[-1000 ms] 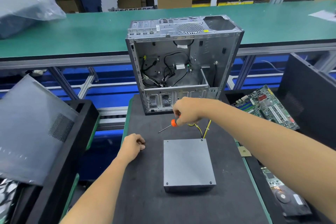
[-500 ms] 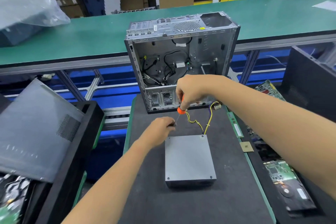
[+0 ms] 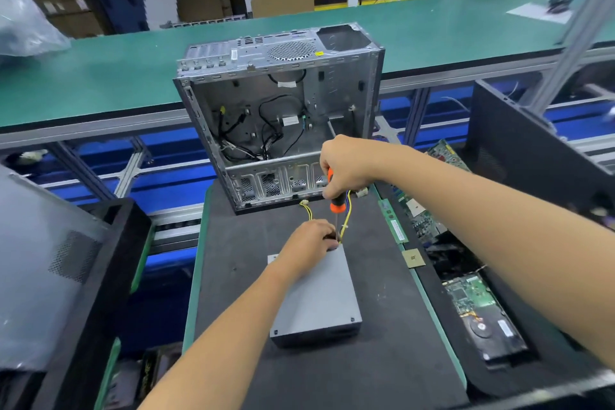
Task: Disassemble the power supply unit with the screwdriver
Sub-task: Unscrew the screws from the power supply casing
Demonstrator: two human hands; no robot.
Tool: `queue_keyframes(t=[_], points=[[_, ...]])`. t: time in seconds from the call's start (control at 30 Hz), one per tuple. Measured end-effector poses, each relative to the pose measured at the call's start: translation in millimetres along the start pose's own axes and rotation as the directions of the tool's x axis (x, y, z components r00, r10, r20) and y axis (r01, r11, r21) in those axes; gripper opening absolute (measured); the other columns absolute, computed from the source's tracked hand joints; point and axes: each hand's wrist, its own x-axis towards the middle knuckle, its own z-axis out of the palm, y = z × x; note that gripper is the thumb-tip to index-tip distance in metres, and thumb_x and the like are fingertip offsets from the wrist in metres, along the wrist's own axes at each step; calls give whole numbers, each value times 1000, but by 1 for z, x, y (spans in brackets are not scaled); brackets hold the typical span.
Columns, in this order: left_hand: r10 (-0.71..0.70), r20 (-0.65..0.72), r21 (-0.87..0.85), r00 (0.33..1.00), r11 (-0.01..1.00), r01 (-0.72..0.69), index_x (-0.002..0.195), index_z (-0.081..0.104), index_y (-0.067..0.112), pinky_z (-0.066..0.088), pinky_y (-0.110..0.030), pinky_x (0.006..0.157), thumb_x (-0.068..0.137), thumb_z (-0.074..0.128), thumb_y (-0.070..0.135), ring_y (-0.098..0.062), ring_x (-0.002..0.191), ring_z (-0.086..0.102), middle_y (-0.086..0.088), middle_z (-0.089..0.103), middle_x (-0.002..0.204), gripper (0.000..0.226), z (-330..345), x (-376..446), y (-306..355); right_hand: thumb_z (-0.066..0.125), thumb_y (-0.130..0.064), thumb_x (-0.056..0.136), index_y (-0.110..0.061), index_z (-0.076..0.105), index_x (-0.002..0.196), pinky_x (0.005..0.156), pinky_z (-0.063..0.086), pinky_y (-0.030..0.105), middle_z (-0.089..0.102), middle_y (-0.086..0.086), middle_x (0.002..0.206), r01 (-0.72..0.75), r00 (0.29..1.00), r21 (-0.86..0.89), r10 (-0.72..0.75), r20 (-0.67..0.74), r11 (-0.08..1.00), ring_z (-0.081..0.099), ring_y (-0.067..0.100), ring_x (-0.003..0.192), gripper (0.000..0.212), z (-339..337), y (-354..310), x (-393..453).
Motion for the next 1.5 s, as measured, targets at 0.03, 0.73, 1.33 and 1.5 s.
queue_keyframes(t=[0.03, 0.73, 1.33, 1.5], points=[[1, 7, 9, 1000, 1000, -1, 82, 70, 4, 47, -37, 84, 83, 64, 7, -24, 90, 60, -6, 66, 92, 7, 2, 0, 0, 73, -30, 73, -3, 60, 65, 46, 34, 26, 56, 9, 55, -1, 1000, 0, 1, 4, 1000, 44, 23, 54, 30, 2, 2, -1], [-104, -70, -270, 992, 959, 81, 70, 68, 18, 41, -8, 69, 82, 67, -1, 6, 65, 54, 8, 66, 74, 23, 6, -9, -8, 72, -28, 75, -7, 49, 63, 47, 29, 27, 43, 8, 56, 23, 1000, 28, -23, -12, 999, 32, 20, 52, 33, 5, 5, -4], [-125, -101, -232, 987, 968, 99, 71, 64, 20, 38, -3, 68, 85, 64, 1, 8, 69, 55, 16, 62, 73, 24, 13, -8, -12, 67, -16, 72, -8, 47, 58, 46, 42, 24, 50, 4, 43, -237, 966, 110, 246, -79, 965, 48, 20, 41, 26, 12, -7, 1], [-96, -90, -228, 991, 971, 73, 75, 68, 14, 39, -5, 71, 85, 65, 3, -1, 72, 56, 11, 65, 77, 15, 11, -7, -14, 67, -14, 73, -8, 47, 59, 47, 39, 24, 52, 5, 47, -276, 960, 96, 280, -28, 956, 49, 22, 48, 25, 8, -4, -1]])
